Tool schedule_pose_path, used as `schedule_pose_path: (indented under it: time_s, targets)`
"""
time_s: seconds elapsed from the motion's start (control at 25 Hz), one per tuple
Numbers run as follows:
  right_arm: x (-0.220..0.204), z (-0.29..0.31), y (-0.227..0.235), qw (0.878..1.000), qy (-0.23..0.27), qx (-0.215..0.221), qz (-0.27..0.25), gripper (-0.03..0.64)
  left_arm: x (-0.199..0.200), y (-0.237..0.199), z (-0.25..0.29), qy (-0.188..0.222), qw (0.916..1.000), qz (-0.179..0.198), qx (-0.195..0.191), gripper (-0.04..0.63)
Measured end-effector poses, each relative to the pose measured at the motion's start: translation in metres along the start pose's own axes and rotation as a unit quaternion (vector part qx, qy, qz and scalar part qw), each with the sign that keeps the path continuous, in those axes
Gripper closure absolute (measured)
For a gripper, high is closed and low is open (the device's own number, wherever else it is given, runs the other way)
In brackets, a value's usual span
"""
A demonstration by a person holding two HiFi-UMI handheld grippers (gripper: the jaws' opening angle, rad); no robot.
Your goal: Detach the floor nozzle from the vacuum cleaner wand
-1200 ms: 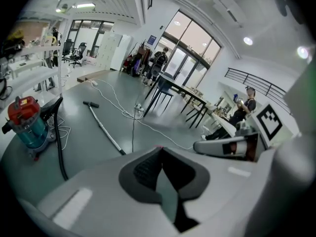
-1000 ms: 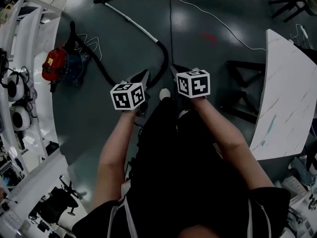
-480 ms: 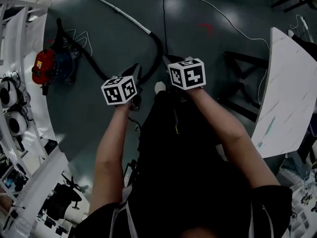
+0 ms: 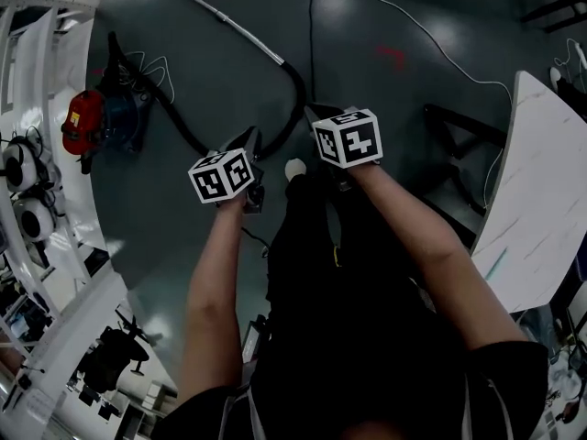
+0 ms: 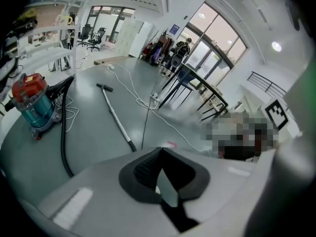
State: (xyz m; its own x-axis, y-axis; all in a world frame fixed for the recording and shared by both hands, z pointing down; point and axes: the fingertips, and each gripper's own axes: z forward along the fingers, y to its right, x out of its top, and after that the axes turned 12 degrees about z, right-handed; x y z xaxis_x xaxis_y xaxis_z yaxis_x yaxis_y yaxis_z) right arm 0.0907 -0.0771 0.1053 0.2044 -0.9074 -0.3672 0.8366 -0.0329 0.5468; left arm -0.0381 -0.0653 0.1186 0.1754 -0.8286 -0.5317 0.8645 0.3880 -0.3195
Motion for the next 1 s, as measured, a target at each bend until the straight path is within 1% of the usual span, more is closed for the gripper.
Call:
schedule_pose_path:
  time_s: [0.08, 0.16, 0.28, 0.44, 0.52, 0.64, 0.84, 1.0]
  targets:
    - [-0.001, 0.005, 0.009, 1.0, -0.001, 0.002, 0.005, 0.62, -0.001, -0.003, 0.006, -0.003, 0.9998, 0.006, 0.016, 0.588]
    - [-0.001, 0.012, 0.016, 1.0, 0.0, 0.001, 0.012, 0.62, 0.0, -0.005, 0.012, -0.006, 0.9997, 0.011, 0.021, 0.588]
    - [-0.001, 0.027, 0.023, 1.0, 0.008, -0.004, 0.018, 0.62, -0.005, -0.01, 0.024, -0.011, 0.9997, 0.019, 0.012, 0.588]
    - [-0.008, 0.064, 0.04, 0.999, 0.024, -0.015, 0.015, 0.62, -0.024, -0.028, 0.057, -0.025, 0.9983, 0.052, 0.002, 0.588]
    - [-0.017, 0.084, 0.049, 0.999, 0.026, -0.02, 0.023, 0.62, -0.037, -0.038, 0.075, -0.026, 0.9982, 0.053, -0.005, 0.588]
    - [-0.031, 0.11, 0.061, 0.999, 0.023, -0.022, 0.028, 0.62, -0.055, -0.054, 0.1, -0.032, 0.9979, 0.056, -0.004, 0.588]
    - [-0.036, 0.157, 0.087, 1.0, 0.017, -0.021, 0.008, 0.62, -0.069, -0.075, 0.148, -0.035, 0.9969, 0.069, -0.013, 0.588]
    - [-0.028, 0.204, 0.112, 0.999, 0.023, -0.029, -0.008, 0.62, -0.077, -0.105, 0.194, -0.039, 0.9956, 0.083, -0.019, 0.588]
